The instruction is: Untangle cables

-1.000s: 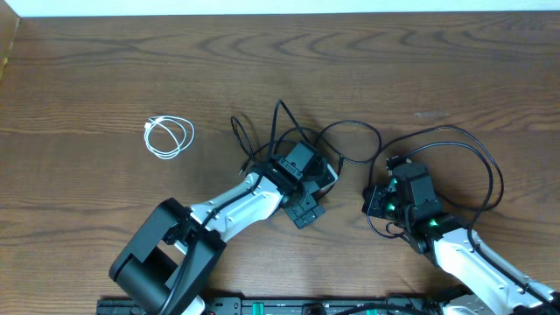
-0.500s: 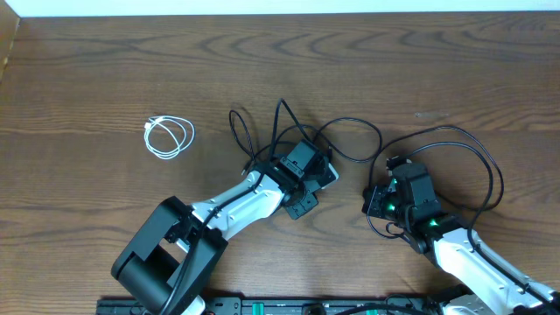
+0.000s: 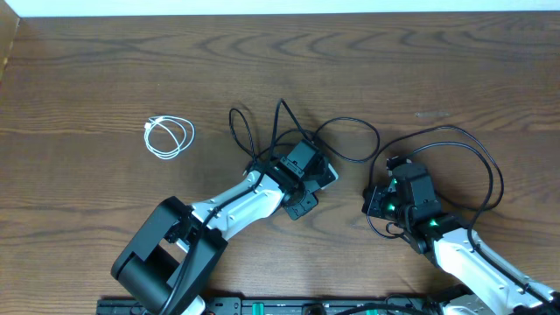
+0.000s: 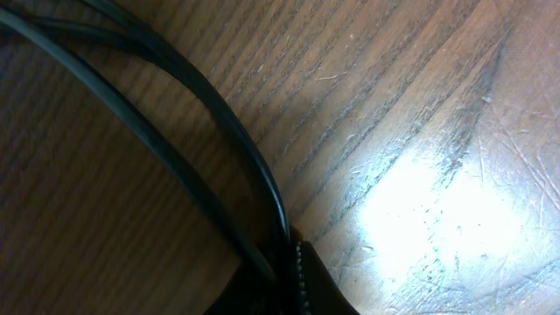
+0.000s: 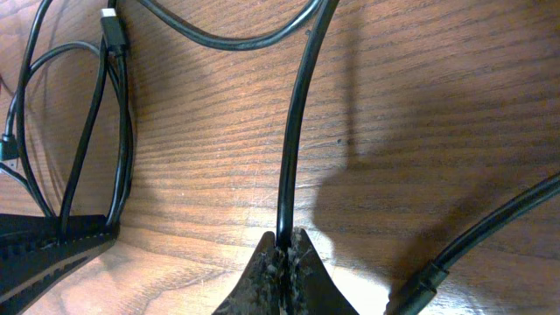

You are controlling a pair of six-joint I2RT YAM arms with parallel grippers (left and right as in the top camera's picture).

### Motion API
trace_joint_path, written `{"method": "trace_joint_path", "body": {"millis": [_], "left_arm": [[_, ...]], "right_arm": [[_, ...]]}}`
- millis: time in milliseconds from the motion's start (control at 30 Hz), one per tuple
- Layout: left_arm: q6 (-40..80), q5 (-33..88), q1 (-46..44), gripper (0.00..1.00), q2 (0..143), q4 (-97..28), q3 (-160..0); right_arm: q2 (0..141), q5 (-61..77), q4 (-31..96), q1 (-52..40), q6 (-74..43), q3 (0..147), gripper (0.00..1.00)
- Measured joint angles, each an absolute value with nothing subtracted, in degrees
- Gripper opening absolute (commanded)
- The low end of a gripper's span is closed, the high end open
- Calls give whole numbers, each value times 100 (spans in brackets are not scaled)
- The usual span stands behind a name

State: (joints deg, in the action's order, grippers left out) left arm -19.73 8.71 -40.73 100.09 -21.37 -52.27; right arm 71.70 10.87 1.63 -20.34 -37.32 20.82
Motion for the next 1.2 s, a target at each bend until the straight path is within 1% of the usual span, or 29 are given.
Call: {"method": "trace_joint_path", "body": {"millis": [100,533,633,800,900,967,1033,1100,1133,1200], "left_arm": [[-1973,871,-4073,8,10009,-2137,-5227],[-1973,871,-4073,8,10009,-2121,-5227],[-1973,871,-4073,8,10009,-2121,-5227],[-1973,871,-4073,8,10009,-2121,-5227],[-1973,871,-4073,8,10009,-2121,-5227],[-1973,871,-4073,8,10009,-2121,-5227],[-1973,871,-4073,8,10009,-2121,-5227],[-1973,871,-4073,7,10009,-2121,-5227],[-1973,871,-4073,8,10009,-2121,-5227],[-1973,871,-4073,8,10009,-2121,-5227]], "right_arm": [[7170,1087,165,-2034,-3732,2082,3],[7170,1087,167,-2034,-3732,2082,3],[7170,1087,167,-2034,-3732,2082,6],[7170,1085,169,-2034,-3732,2082,9],[7170,1085,172,-2034,-3752,2082,17],[7170,1074,187,-2038,-3765,2082,25],[7170,1072,191,-2045,-3758,2082,36],[7170,1061,191,-2053,-3785,2082,47],[7170,1066,191,-2053,-3795,2082,56],[7170,1063,193,-2053,-3804,2082,78]]}}
